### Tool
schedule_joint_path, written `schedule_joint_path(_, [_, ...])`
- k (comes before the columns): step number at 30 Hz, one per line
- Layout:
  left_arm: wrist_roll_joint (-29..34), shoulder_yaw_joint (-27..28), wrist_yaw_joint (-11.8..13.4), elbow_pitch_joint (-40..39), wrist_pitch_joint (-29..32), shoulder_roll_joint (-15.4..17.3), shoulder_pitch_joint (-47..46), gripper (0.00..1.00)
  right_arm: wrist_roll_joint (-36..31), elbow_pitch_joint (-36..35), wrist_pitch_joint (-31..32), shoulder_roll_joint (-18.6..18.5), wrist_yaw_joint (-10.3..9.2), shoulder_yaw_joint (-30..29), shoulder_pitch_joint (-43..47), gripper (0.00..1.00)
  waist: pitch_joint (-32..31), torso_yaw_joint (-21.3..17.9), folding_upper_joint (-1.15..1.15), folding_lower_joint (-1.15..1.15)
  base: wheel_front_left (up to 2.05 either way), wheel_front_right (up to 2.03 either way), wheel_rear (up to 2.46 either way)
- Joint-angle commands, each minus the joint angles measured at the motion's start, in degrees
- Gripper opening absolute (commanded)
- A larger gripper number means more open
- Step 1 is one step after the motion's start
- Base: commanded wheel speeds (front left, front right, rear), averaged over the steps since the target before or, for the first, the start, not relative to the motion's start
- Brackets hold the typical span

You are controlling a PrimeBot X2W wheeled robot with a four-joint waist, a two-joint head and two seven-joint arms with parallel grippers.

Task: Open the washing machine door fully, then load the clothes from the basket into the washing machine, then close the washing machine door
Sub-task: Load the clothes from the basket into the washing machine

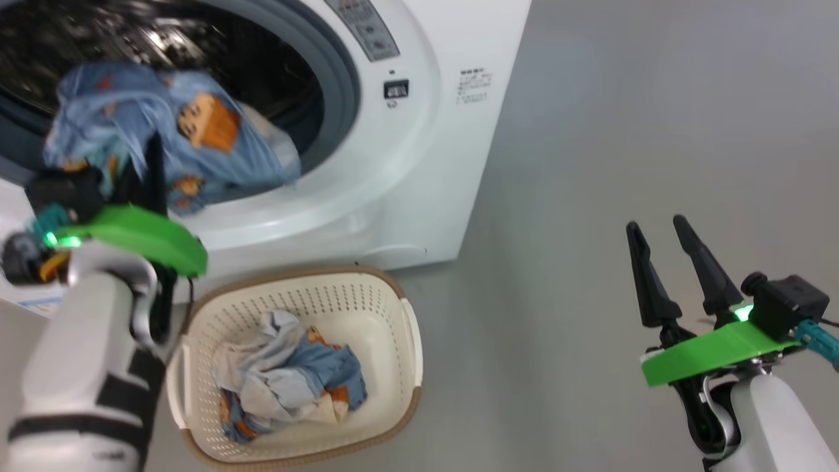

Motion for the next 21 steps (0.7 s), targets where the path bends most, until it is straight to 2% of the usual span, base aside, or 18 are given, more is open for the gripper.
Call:
schedule_joint_path(1, [0.9,2.0,-0.2,0.5,-0.4,2.4,-4.0,0.00,0.3,-1.9,-0.3,0.2,0.09,1.4,-1.6,1.00,5.0,-2.6,0.00,0.00,0.00,0.00,0.00])
schedule_joint_path(6, [2.2,2.9,0.2,6.6,-0.4,2.9,-12.6,0.00,0.7,-3.1,-0.3,0.7,0.09,1.7,-3.5,1.00,10.4,-4.2,0.00,0.00,0.00,0.00,0.00])
schedule_joint_path(12, [4.1,3.7,0.2,12.1,-0.4,5.0,-20.9,0.00,0.6,-4.0,-0.3,1.8,0.09,2.2,-5.3,1.00,16.0,-6.9,0.00,0.00,0.00,0.00,0.00])
schedule_joint_path(21, [6.9,4.2,1.1,17.5,-0.4,8.8,-28.7,0.00,1.1,-4.0,-0.3,3.7,0.09,3.0,-6.3,1.00,19.5,-11.1,0.00,0.00,0.00,0.00,0.00])
